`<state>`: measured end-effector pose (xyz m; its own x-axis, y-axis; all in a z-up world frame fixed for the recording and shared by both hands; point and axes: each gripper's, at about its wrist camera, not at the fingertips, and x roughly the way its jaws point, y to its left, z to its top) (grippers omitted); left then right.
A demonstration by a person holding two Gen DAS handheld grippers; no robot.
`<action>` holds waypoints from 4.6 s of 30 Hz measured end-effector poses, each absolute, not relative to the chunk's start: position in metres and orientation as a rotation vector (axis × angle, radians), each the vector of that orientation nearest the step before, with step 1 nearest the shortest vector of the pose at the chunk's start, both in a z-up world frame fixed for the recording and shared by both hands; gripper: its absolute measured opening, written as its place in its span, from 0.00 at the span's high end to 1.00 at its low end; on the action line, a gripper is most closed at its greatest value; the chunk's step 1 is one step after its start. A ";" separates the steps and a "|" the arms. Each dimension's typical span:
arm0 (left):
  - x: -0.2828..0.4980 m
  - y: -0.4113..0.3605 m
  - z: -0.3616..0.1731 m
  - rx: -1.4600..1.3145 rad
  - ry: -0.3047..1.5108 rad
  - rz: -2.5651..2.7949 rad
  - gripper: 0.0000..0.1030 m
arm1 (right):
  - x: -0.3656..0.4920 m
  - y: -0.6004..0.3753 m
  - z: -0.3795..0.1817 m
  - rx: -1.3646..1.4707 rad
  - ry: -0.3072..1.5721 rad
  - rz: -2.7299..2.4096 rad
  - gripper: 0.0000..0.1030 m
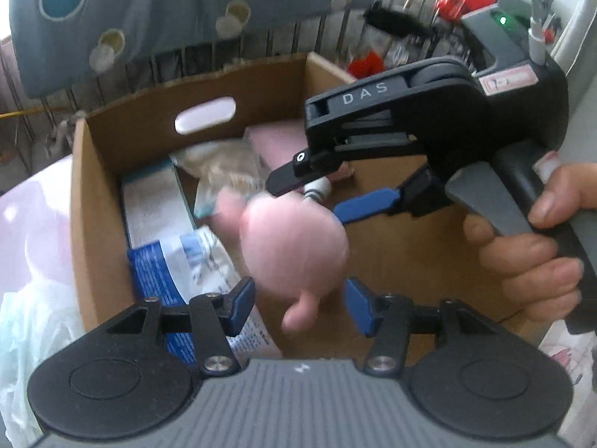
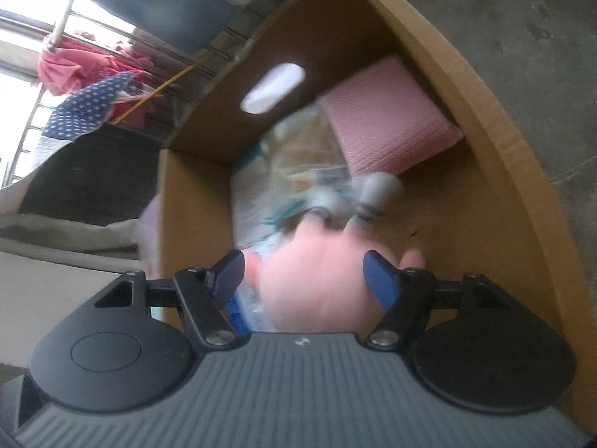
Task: Organize soft objects
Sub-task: 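Carry the pink pig into the cardboard box and release it, then grasp the teal knotted towel at its knot with the right gripper, then carry the teal towel into the cardboard box and release it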
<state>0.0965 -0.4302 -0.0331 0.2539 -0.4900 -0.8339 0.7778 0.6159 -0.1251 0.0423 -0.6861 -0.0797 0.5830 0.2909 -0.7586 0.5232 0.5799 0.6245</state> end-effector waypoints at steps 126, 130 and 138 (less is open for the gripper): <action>0.085 -0.358 0.051 0.057 0.824 -0.947 0.84 | 0.020 -0.595 0.060 0.720 0.803 -0.033 0.82; 0.085 -0.412 0.034 0.082 0.896 -1.000 0.84 | -0.002 -0.639 0.042 0.698 0.829 -0.124 0.82; 0.080 -0.474 0.000 0.192 0.985 -1.027 0.74 | 0.006 -0.675 -0.003 0.533 0.916 -0.243 0.78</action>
